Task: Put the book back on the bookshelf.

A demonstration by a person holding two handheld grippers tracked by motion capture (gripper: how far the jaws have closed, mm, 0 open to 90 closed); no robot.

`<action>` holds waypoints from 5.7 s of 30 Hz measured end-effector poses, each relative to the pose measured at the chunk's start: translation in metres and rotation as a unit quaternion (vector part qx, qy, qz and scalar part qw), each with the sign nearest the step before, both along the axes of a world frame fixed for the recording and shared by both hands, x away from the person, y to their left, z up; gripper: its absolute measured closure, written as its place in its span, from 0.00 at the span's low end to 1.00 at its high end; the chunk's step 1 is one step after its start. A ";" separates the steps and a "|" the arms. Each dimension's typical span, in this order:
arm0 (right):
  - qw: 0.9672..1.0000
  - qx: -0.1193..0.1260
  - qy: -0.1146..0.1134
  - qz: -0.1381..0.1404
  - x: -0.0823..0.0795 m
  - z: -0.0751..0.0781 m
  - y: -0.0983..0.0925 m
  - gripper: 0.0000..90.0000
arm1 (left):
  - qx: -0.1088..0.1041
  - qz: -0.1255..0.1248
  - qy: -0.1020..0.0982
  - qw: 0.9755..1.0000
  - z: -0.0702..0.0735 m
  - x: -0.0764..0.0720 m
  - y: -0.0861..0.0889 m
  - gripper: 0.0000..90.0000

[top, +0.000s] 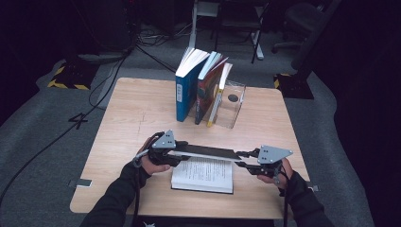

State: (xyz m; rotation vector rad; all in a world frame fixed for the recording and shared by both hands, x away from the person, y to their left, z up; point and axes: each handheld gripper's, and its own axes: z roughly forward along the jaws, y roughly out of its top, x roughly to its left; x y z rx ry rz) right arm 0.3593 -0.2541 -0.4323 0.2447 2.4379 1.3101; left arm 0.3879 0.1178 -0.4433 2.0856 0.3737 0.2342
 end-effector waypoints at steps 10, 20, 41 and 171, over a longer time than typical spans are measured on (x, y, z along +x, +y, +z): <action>0.999 0.035 0.019 -0.007 -0.010 0.002 -0.014 0.71 | -0.006 0.002 0.010 1.000 0.002 0.014 -0.008 0.46; 0.999 0.041 0.017 -0.013 -0.002 -0.010 0.000 0.72 | 0.032 0.000 -0.005 0.999 0.009 0.000 -0.013 0.39; 1.000 0.004 -0.007 -0.009 -0.012 -0.005 0.018 0.72 | 0.079 0.025 -0.067 0.994 0.040 -0.048 -0.071 0.29; 0.991 0.122 0.002 -0.062 0.000 0.036 0.063 0.43 | -0.086 0.019 -0.022 0.996 0.006 -0.060 0.006 0.60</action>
